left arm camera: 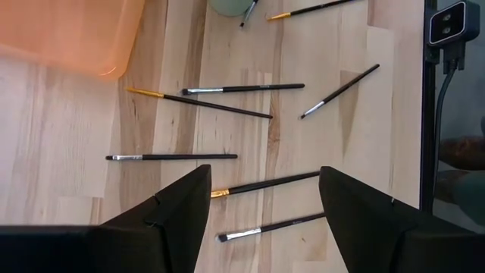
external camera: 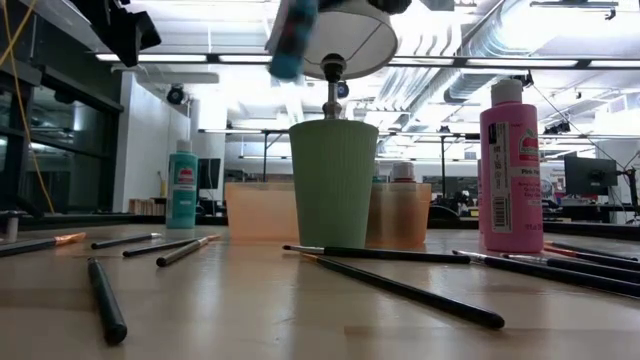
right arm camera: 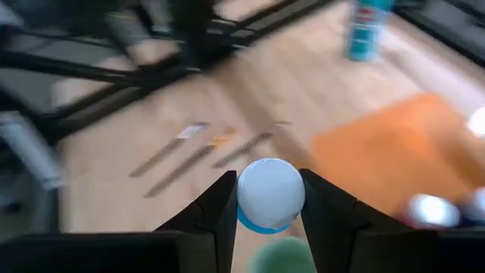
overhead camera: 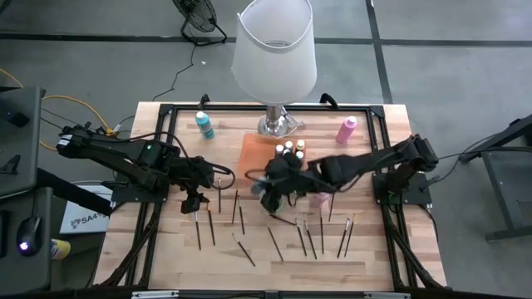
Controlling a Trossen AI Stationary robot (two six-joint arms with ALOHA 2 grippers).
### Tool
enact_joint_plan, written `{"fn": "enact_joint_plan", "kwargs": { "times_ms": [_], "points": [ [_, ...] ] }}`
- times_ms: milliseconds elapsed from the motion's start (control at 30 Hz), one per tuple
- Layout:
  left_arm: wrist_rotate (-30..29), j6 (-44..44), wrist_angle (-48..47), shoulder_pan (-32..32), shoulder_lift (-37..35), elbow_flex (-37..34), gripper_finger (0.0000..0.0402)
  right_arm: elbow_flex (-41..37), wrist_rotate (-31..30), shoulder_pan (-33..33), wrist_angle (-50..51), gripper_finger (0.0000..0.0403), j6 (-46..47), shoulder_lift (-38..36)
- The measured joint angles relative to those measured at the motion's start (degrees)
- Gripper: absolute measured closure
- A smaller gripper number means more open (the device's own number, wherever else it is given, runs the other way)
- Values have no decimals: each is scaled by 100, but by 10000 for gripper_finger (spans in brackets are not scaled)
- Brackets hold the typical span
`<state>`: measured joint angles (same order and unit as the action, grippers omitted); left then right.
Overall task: Pick & Place Paint Supplies
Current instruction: Put the small light blue paint bottle into the orange bin
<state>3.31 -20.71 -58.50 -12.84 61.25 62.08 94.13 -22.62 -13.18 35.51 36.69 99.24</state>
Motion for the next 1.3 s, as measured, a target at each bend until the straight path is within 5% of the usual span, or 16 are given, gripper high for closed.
{"fn": "enact_joint_plan", "kwargs": {
  "times_ms": [467,967,1300],
  "points": [
    [-93,-54,295,0,0,0,165,0,7,750,468,289,438,83],
    [-200,374,561,2,-97,0,165,0,-1,808,1134,289,1180,83],
    [-1062,441,592,2,-886,-21,165,0,-148,803,1234,289,1435,83]
  ]
}}
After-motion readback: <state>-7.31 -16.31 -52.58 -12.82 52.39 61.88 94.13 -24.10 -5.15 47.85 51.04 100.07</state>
